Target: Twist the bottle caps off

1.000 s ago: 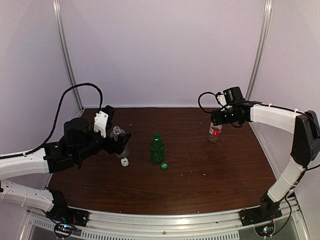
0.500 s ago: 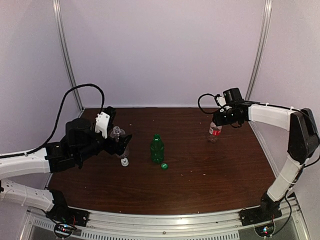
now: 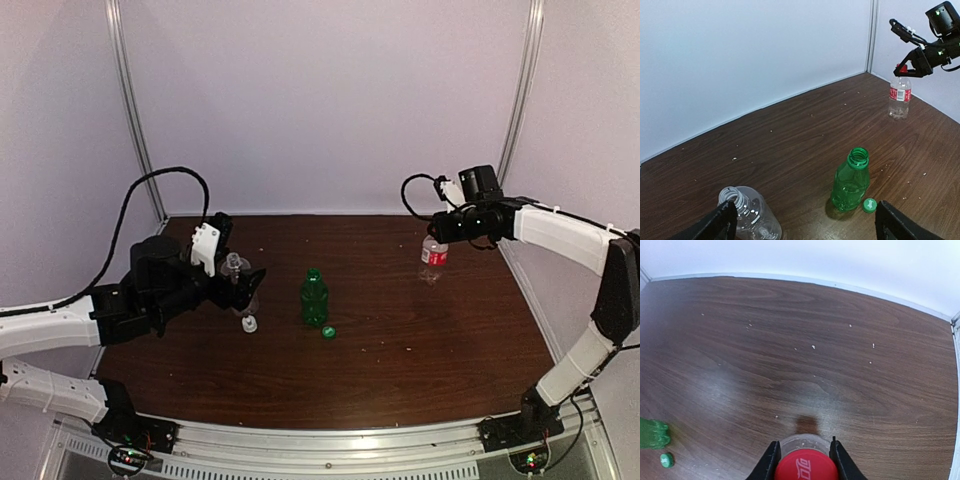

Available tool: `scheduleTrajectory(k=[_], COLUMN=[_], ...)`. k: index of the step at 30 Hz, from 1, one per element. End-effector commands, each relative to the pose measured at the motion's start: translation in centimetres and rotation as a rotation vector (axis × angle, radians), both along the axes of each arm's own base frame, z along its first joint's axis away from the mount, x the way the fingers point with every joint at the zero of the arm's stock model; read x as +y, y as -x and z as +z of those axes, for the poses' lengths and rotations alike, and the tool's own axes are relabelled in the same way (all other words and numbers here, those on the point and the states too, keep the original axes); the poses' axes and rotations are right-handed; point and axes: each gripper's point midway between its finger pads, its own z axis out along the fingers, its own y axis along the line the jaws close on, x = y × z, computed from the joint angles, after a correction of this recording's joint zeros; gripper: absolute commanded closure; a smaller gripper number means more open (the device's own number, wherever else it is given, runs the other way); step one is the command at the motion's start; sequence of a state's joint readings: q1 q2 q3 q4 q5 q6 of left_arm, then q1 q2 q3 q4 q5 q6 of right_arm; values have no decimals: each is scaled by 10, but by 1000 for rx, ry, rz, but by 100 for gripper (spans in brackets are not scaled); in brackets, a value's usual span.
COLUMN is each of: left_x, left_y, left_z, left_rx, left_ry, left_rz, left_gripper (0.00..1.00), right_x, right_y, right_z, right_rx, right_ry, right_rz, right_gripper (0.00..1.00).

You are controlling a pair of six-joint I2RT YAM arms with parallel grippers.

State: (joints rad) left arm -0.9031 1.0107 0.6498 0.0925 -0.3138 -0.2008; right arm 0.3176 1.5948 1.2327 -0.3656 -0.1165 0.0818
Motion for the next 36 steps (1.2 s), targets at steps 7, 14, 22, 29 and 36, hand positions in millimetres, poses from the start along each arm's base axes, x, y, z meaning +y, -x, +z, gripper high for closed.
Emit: scheduleTrajectory(k=[7, 14, 22, 29, 36], left_x=[-47, -92, -122, -139, -149], left_y=[26, 50, 67, 77, 76], left_z=[57, 68, 80, 73, 57], left_rx=[-85, -41, -17, 31, 95], left_ry=[166, 197, 263, 256, 244], left_rz=[-296, -562, -745, -850, -879], left_gripper=[2, 2, 2, 2, 4], right_x=[78, 135, 191, 229, 250], right_y=[79, 133, 178, 200, 211], right_z=[111, 162, 187, 194, 193], right_rx=[-152, -209, -193, -164, -136], right_ry=[-226, -376, -540, -612, -646], right_rz=[382, 662, 917, 1044, 1113], right_gripper=[91, 92, 93, 93, 93])
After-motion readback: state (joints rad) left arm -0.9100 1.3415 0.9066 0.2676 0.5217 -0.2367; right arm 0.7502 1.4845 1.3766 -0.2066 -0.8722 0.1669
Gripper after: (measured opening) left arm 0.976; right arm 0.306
